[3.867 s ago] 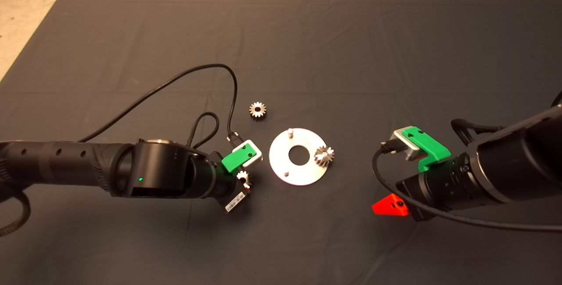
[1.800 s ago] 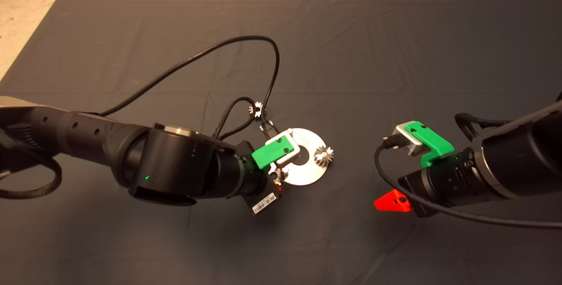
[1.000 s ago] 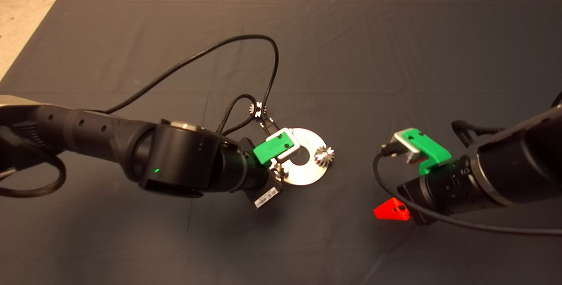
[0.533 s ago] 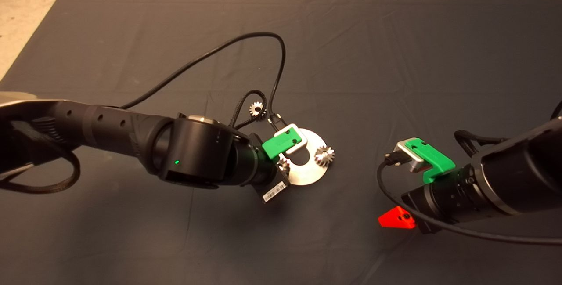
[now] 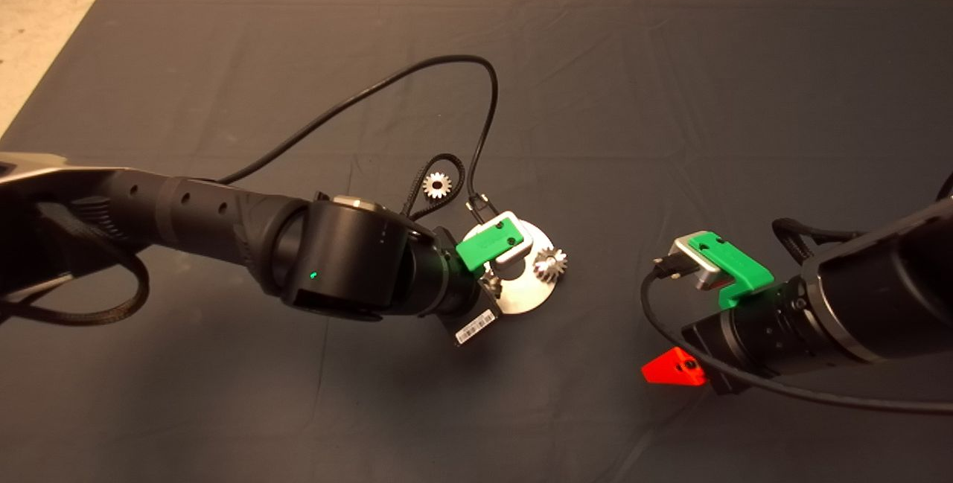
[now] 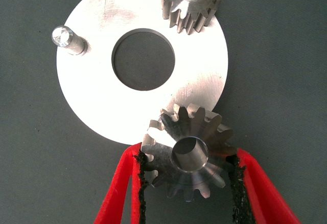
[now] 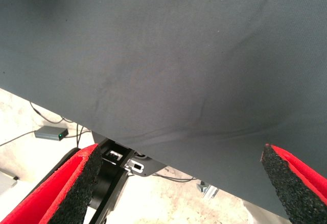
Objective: Install three planetary gears onto the carrier pins
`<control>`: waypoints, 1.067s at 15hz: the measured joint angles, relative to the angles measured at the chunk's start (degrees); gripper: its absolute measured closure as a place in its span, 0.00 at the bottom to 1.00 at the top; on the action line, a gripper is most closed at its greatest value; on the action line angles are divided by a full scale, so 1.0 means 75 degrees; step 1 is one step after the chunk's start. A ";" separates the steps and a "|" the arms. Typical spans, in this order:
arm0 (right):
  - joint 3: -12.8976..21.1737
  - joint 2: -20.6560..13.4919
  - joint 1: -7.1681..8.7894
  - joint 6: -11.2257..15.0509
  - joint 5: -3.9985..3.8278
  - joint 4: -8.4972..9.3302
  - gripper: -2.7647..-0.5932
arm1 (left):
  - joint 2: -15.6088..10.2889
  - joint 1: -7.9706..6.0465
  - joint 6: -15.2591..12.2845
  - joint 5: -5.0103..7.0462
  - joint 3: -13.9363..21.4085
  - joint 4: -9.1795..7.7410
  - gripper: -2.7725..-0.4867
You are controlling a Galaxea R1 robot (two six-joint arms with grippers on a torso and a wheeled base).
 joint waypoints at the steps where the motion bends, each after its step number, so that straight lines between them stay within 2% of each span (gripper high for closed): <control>1: 0.0000 0.0000 0.0024 0.0002 -0.0003 0.0000 0.20 | -0.0013 0.0000 0.0000 -0.0003 0.0000 0.0003 0.86; 11: 0.0000 0.0000 0.0027 0.0002 0.0001 0.0000 0.20 | -0.0008 0.0003 0.0029 -0.0011 -0.0067 0.0003 0.87; 14: 0.0000 0.0000 0.0027 0.0002 0.0002 0.0000 0.20 | 0.0010 0.0008 0.0036 -0.0063 -0.0140 0.0005 0.87; 16: 0.0000 0.0000 0.0027 0.0002 0.0005 0.0000 0.20 | 0.0029 0.0073 0.0041 -0.0055 -0.0184 0.0015 0.87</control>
